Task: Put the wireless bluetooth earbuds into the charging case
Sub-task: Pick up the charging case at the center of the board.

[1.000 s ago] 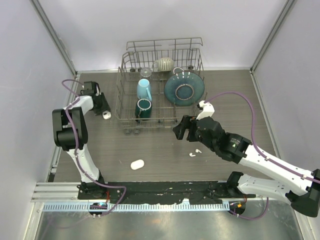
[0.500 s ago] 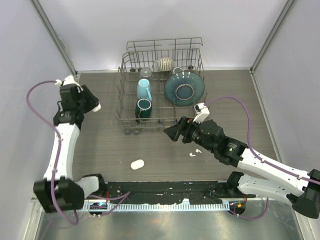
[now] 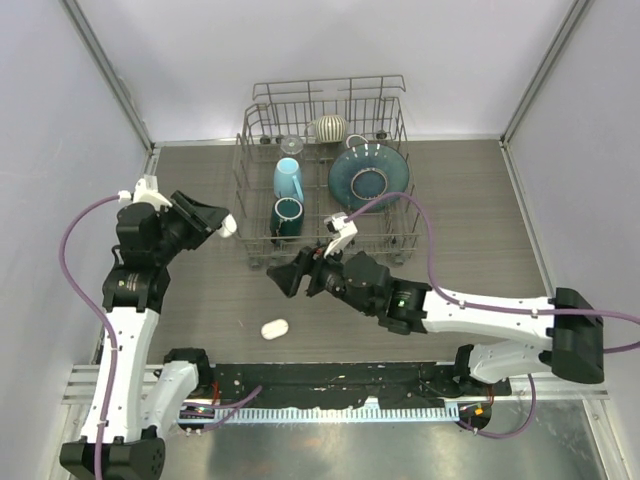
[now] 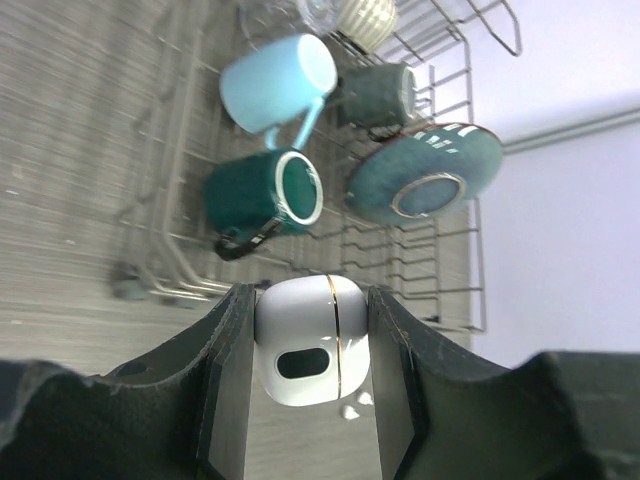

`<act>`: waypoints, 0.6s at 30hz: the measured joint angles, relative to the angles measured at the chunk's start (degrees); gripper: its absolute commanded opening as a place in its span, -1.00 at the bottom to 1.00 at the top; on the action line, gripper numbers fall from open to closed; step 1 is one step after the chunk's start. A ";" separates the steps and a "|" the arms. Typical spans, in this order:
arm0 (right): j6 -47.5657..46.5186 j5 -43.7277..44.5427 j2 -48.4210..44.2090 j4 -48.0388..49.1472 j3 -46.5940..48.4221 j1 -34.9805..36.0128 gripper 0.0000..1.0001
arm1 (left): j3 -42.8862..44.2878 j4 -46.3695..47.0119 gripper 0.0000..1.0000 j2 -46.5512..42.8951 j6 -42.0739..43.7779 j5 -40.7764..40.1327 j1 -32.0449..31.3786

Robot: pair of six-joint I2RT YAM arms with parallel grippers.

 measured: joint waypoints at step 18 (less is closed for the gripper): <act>-13.22 8.52 17.94 8.98 16.06 0.81 0.53 | -1.66 4.74 -0.84 -0.28 -8.90 2.60 -7.19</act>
